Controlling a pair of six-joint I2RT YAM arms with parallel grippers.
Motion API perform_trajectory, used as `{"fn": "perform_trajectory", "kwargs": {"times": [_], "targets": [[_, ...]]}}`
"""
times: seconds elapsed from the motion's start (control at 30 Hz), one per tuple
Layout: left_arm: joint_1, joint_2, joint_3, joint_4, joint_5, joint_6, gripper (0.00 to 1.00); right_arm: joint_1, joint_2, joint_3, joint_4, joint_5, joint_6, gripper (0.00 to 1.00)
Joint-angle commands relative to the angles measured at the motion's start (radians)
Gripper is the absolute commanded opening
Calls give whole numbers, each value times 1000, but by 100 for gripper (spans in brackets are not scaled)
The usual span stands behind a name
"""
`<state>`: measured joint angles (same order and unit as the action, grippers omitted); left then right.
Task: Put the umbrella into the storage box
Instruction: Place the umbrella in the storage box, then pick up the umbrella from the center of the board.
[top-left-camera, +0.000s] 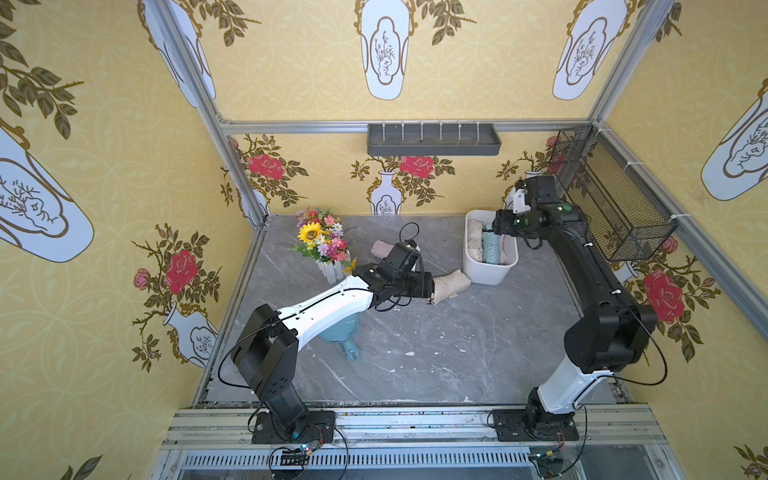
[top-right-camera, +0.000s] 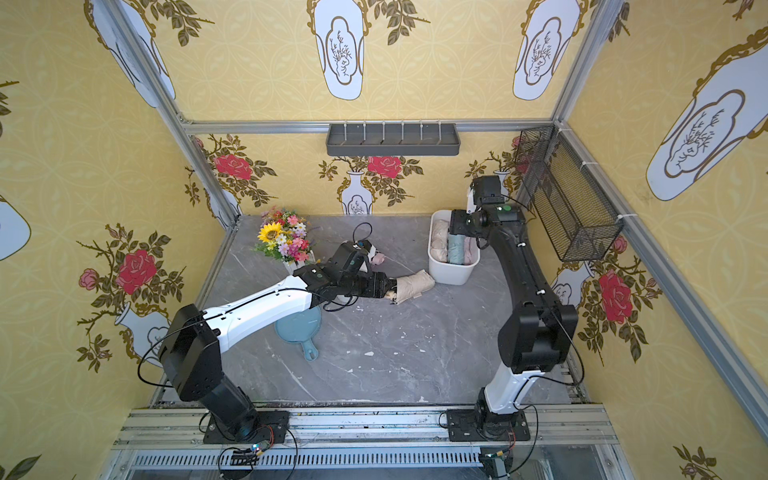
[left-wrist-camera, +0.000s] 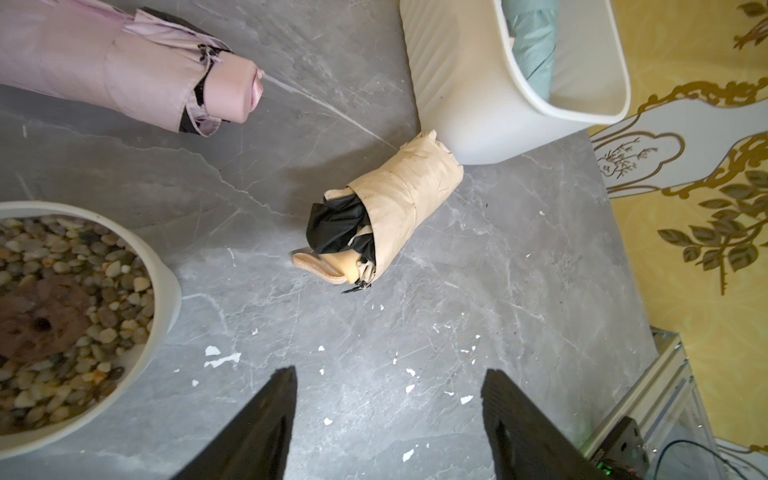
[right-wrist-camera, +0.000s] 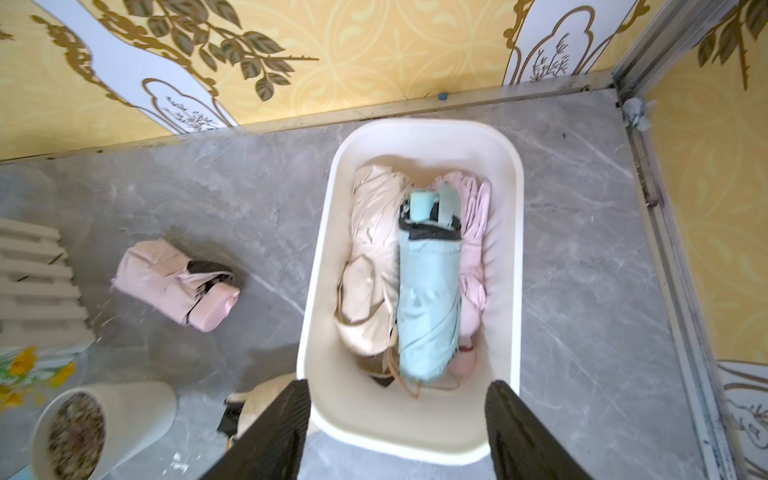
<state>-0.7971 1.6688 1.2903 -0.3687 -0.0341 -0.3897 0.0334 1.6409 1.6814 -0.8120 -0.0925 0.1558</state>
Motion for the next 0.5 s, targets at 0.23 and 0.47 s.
{"fn": "perform_trajectory", "kwargs": {"times": [0.23, 0.47], "targets": [[-20, 55, 18, 55, 19, 409, 76, -1, -217, -320, 19, -171, 83, 71], [-23, 171, 96, 68, -30, 533, 80, -7, -269, -359, 17, -204, 103, 72]]}}
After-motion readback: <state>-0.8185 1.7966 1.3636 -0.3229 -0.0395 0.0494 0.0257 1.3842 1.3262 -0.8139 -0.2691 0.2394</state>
